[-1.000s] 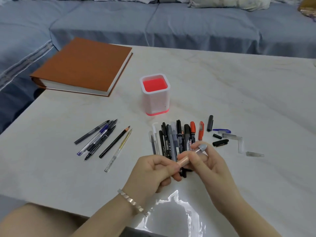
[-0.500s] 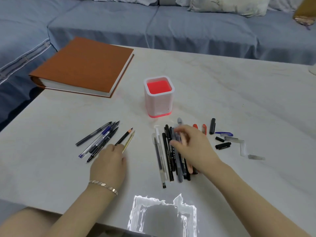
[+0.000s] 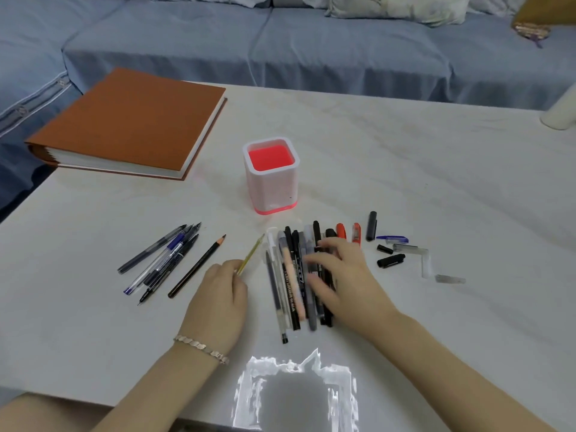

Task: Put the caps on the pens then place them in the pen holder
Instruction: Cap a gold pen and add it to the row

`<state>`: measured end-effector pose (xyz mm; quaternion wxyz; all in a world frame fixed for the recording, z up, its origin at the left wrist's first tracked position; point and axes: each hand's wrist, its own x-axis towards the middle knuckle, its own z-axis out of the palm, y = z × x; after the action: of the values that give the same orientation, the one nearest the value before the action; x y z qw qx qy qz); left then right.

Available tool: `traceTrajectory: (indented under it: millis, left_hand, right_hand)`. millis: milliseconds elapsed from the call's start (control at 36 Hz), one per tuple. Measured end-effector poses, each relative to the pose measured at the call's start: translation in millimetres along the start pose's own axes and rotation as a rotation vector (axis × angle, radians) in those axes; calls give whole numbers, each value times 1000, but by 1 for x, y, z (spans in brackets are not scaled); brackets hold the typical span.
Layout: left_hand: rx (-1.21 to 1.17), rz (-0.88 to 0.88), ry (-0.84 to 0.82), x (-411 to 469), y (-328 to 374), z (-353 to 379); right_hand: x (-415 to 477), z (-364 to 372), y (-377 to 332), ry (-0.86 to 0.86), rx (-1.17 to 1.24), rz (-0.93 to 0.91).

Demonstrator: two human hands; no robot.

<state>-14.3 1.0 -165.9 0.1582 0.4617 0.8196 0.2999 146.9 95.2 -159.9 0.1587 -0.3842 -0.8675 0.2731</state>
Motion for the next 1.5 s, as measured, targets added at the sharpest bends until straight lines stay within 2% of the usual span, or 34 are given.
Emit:
traceTrajectory:
  millis: [111, 194, 389, 583, 667, 806, 889, 1028, 1111, 1194, 1500]
  left_hand:
    - [-54, 54, -29, -3, 10, 7]
    - [-57, 56, -77, -4, 14, 12]
    - [-64, 107, -86, -9, 22, 15]
    - [-97, 121, -120, -13, 33, 12]
    - [-115, 114, -142, -14, 37, 14]
    - [-223, 100, -196, -21, 52, 10]
    - [-294, 77, -206, -23, 58, 8]
    - [-349, 59, -243, -28, 65, 9]
    - [-392, 67, -254, -34, 73, 5]
    - [-403, 92, -250, -38, 73, 4]
    - [-392, 115, -257, -44, 74, 0]
  right_hand:
    - [-1, -29, 36, 138, -53, 113]
    - [1, -48, 70, 172, -168, 238]
    - [1, -62, 108, 27, -383, 387]
    - [0, -58, 109, -33, -466, 373]
    - [-4, -57, 109, -4, -458, 383]
    - [-15, -62, 83, 258, -47, 359]
    - [-23, -67, 57, 379, 390, 438]
    - [-34, -68, 29, 403, 1217, 536]
    - [-37, -68, 16, 431, 1530, 553]
    - [-39, -65, 7, 473, 1627, 556]
    - [-45, -49, -8, 406, 1614, 598]
